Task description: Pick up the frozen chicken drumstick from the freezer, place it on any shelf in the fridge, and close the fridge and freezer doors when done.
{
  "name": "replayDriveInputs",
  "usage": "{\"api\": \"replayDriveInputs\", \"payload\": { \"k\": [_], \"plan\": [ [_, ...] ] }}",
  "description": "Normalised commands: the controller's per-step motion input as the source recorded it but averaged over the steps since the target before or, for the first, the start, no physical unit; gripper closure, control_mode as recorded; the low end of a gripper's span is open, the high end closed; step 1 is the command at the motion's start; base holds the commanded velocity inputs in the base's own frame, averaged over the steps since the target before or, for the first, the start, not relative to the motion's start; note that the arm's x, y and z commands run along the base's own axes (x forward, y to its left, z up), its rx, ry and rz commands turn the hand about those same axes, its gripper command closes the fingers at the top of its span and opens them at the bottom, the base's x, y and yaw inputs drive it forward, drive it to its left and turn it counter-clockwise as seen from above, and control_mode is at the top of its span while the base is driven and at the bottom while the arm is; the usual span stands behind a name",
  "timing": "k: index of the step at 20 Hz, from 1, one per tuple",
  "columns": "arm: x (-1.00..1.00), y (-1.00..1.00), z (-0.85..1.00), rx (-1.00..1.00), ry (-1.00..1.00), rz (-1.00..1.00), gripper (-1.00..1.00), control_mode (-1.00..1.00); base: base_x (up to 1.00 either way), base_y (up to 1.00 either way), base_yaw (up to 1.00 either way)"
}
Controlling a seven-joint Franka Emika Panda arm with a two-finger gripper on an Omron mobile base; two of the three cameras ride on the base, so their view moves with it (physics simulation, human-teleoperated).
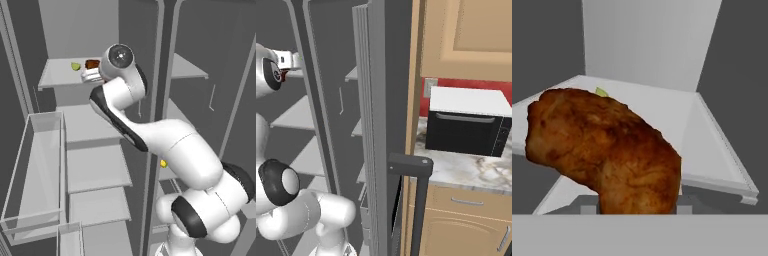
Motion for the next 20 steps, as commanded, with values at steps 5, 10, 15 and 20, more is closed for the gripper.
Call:
{"api": "replayDriveInputs", "payload": {
  "k": [5, 10, 15, 20],
  "plan": [
    [0.76, 0.14, -0.06, 0.00, 0.02, 0.00, 1.00, -1.00, 0.00, 0.00, 0.00],
    [0.78, 0.20, -0.10, 0.00, 0.00, 0.00, 1.00, -1.00, 0.00, 0.00, 0.00],
    [0.93, 0.05, -0.17, -0.03, 0.00, -0.02, 1.00, -1.00, 0.00, 0.00, 0.00],
    [0.81, 0.00, -0.10, -0.02, 0.00, -0.04, -1.00, -1.00, 0.00, 0.00, 0.00]
  ]
}}
